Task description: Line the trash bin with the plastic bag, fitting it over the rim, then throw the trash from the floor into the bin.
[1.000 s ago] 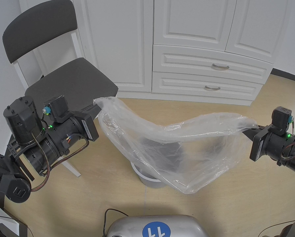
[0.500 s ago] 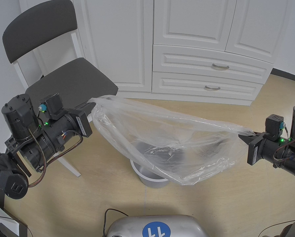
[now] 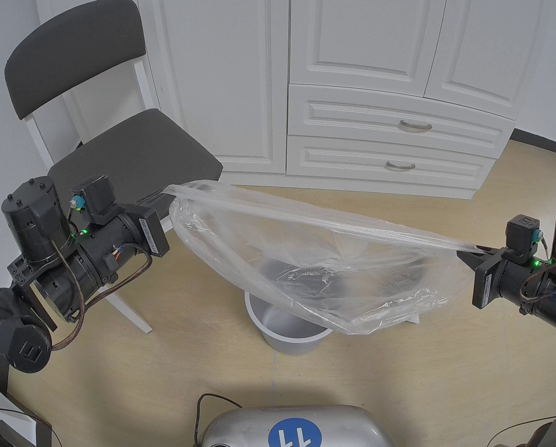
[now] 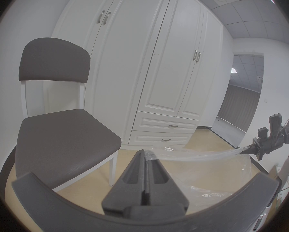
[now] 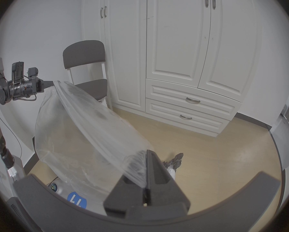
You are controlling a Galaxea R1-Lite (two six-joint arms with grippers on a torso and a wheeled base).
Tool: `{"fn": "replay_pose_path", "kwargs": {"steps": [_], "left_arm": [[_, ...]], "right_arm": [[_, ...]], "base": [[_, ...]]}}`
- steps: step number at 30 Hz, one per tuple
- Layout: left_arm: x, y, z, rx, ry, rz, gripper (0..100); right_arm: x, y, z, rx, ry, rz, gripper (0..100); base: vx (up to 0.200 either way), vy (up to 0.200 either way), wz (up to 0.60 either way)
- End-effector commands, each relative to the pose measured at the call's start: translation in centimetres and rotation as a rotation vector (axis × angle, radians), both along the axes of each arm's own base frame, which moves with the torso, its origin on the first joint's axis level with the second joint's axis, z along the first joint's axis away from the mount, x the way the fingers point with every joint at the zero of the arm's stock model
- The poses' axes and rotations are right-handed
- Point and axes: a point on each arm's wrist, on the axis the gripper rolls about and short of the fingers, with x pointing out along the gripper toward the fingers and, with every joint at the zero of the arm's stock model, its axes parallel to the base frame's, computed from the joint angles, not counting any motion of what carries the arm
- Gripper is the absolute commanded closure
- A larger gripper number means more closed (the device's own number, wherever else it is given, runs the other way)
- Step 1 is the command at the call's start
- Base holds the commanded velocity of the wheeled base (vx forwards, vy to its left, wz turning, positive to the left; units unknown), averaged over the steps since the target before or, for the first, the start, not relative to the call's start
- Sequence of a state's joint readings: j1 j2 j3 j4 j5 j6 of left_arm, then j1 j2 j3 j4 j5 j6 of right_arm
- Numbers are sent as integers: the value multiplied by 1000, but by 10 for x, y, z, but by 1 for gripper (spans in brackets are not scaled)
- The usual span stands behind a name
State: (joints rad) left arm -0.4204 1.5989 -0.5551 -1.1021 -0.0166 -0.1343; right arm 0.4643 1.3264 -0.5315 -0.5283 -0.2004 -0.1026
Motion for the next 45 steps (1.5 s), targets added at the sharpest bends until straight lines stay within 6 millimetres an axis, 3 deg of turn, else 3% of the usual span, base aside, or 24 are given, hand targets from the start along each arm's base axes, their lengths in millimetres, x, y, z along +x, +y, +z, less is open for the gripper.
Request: {"fn": "replay_pose_path", "kwargs": {"steps": [1,11,21,36,45], "left_arm": [[0,-1,0,-2,-2,-3,100],[-14,-27,-12,20,29,-117,100],[-21,-38,-9,0,4,-169,100],[-29,-90,-35,-84,-84,-337,100],[-32,-100,-30,-187,-56,-373,100]], "right_arm": [[0,0,0,3,-4,1,100],[-6,5,-9,-36,15,62,100],[-2,15,-11,-27,0,106,100],[4,68,-25,185,-151,252,100],[-2,91,-28,286,-171,324,100]], "base": [[0,0,0],[0,0,0],[0,0,0],[0,0,0],[0,0,0]]}}
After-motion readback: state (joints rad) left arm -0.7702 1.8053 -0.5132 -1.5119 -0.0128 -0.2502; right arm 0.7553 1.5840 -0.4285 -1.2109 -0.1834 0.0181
